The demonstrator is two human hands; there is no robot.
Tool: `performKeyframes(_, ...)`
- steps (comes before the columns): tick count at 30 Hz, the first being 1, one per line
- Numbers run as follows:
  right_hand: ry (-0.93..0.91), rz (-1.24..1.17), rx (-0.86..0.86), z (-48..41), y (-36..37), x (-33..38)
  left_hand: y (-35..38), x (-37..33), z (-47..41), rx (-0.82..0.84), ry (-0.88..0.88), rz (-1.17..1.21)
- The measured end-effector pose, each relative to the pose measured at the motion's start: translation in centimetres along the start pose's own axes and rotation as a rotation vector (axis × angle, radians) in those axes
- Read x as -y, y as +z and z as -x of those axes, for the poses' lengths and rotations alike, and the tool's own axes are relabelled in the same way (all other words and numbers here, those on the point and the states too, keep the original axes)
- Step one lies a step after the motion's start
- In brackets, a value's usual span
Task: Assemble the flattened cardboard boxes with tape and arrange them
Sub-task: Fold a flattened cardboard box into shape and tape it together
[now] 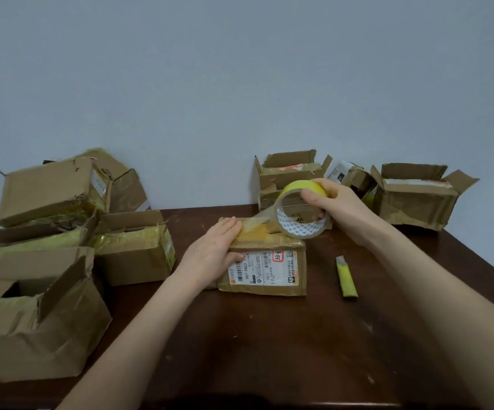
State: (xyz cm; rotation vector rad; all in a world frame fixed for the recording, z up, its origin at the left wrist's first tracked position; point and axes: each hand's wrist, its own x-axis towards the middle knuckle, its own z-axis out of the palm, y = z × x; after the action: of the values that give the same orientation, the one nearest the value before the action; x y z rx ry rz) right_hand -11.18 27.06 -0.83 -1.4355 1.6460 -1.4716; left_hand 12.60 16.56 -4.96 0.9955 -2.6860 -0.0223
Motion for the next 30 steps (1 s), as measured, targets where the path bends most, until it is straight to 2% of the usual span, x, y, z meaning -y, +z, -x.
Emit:
performKeyframes(2, -0.003, -0.025, 0.074, -0.3, 1.7, 0.7, -1.1, 1.5, 0.1, 0.054, -0.053, -0.109)
performKeyframes(5, 0.050, -0.303, 0.107, -0.9, 3.7, 0.4, -2.3, 1.4, -0.3, 0.103, -0.093, -0.277)
performKeyframes(8, 0.077, -0.443, 0.020, -0.7, 3.8, -0.1, -1.5, -0.8, -0.7, 0.046, -0.061, -0.173)
performKeyframes(11, 0.035, -0.297, -0.052, -0.6, 3.6, 0.0, -0.2, -1.4, -0.3, -0.029, -0.058, -0.149)
performKeyframes(14, -0.020, -0.083, -0.094, -1.1, 3.3, 1.4, -0.1, -1.1, -0.1, -0.029, -0.051, -0.179)
performKeyframes(20, -0.018, 0.149, -0.019, -1.1, 0.8, 2.2, 0.3, -0.7, -0.1, -0.017, -0.033, -0.202)
performKeyframes(26, 0.038, 0.190, 0.048, 0.0, -0.4, -0.7, 0.4, -0.4, -0.3, 0.014, -0.020, -0.217)
performKeyframes(30, 0.044, 0.166, 0.068, 0.5, 0.0, -2.5, 0.5, -0.4, 0.0, 0.040, -0.129, -0.281)
